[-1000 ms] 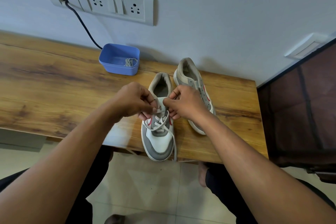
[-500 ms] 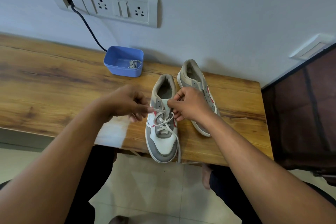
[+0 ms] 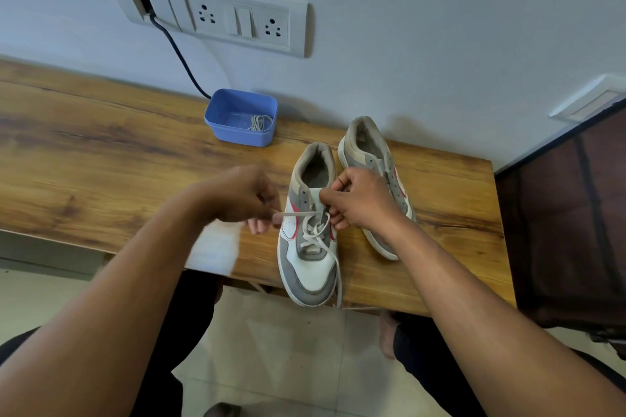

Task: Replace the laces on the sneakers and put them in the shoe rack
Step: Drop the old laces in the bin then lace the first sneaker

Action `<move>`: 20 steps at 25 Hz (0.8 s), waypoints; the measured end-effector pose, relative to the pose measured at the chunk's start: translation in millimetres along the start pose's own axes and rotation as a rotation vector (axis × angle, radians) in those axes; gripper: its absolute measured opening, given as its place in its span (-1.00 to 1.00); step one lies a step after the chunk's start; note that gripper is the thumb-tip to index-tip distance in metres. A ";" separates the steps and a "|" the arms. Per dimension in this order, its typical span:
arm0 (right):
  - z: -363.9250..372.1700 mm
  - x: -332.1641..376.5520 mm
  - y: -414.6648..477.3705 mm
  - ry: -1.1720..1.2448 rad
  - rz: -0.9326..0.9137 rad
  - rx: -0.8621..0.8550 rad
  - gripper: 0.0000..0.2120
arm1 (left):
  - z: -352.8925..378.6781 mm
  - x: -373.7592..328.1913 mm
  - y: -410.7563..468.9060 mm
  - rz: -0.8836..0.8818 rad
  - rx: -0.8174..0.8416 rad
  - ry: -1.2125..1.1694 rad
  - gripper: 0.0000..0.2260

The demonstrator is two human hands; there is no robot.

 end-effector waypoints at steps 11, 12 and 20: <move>-2.3 -5.1 3.3 0.042 0.025 0.027 -0.82 | -6.1 7.6 -2.8 -0.023 -0.043 0.005 -0.88; -2.6 -5.1 3.5 0.040 0.026 0.029 -0.82 | -1.9 5.2 -3.4 -0.014 -0.027 -0.011 -0.87; -2.5 -4.0 3.1 0.015 0.016 0.024 -0.81 | -8.0 0.6 -5.1 0.104 -0.190 -0.067 -0.91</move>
Point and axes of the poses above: each hand's wrist, its own y-axis towards the middle knuckle, its own z-axis out of the palm, x = y × z, the point moved 2 cm from there along y, towards the middle knuckle, and after that the axes turned 12 degrees about z, right-handed, at the moved point
